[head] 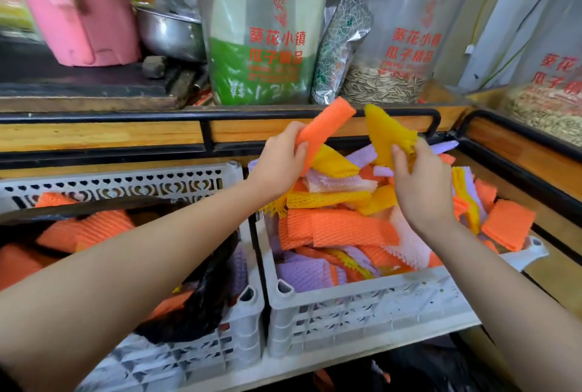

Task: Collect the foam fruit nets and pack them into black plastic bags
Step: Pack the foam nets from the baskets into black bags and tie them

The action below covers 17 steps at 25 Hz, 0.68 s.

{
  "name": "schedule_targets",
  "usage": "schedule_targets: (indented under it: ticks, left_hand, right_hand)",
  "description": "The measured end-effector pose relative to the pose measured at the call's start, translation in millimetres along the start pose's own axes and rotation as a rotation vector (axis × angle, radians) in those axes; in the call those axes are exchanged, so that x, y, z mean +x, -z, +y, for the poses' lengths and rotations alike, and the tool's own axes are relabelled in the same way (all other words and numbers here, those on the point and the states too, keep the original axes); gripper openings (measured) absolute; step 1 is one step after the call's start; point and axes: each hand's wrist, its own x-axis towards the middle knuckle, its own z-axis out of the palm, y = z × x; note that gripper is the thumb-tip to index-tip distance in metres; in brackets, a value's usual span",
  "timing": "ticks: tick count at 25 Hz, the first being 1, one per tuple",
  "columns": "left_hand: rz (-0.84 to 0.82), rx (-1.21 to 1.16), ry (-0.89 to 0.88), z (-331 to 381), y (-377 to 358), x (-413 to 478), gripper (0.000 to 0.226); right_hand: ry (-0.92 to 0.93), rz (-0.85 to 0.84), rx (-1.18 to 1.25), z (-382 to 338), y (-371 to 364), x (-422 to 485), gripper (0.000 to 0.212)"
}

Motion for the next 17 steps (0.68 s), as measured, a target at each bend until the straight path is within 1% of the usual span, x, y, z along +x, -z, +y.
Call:
schedule_targets:
  ticks: [2, 4, 6, 7, 9, 10, 11, 12, 13, 14, 16, 17]
  left_hand:
    - [0.020, -0.105, 0.113, 11.5, 12.0, -9.1, 0.028]
    - [0.003, -0.258, 0.235, 21.6, 25.8, -16.2, 0.025]
    - [-0.011, -0.464, 0.353, 31.0, 37.9, -24.9, 0.020]
    - [-0.011, -0.592, 0.408, 34.8, 44.3, -29.3, 0.021]
    - [-0.041, -0.870, 0.510, 39.7, 59.0, -36.6, 0.031]
    - [-0.086, -0.982, 0.529, 40.4, 67.7, -42.7, 0.035]
    - [-0.136, -1.037, 0.516, 38.1, 74.8, -48.9, 0.035]
    - [-0.177, -1.032, 0.486, 33.2, 80.9, -54.4, 0.034]
    - [-0.187, -0.960, 0.449, 26.5, 86.5, -58.6, 0.037]
    - [-0.172, -0.858, 0.428, 19.4, 92.9, -62.4, 0.039]
    - [-0.079, -0.689, 0.423, 6.4, 104.3, -66.0, 0.030]
    - [-0.045, -0.668, 0.432, -0.3, 109.3, -66.4, 0.029]
  right_hand:
    - [0.070, 0.017, 0.063, -26.2, 5.5, -3.7, 0.020]
    - [0.208, -0.045, 0.122, -52.1, 6.3, -12.0, 0.019]
    - [0.328, -0.180, 0.114, -72.2, 4.1, -22.1, 0.032]
    - [0.357, -0.244, 0.091, -81.5, 3.7, -27.2, 0.037]
    - [0.366, -0.331, 0.038, -100.4, 4.5, -38.8, 0.041]
    - [0.386, -0.364, 0.007, -108.7, 5.2, -45.5, 0.044]
    - [0.420, -0.408, -0.018, -115.6, 5.2, -52.5, 0.050]
    - [0.465, -0.461, -0.031, -121.7, 5.2, -59.3, 0.059]
    - [0.510, -0.511, -0.030, -126.5, 5.7, -64.9, 0.066]
    - [0.544, -0.542, -0.014, -128.6, 5.2, -67.9, 0.066]
    - [0.563, -0.534, 0.030, -128.2, 3.5, -66.4, 0.051]
    - [0.549, -0.503, 0.026, -124.3, 0.1, -61.0, 0.040]
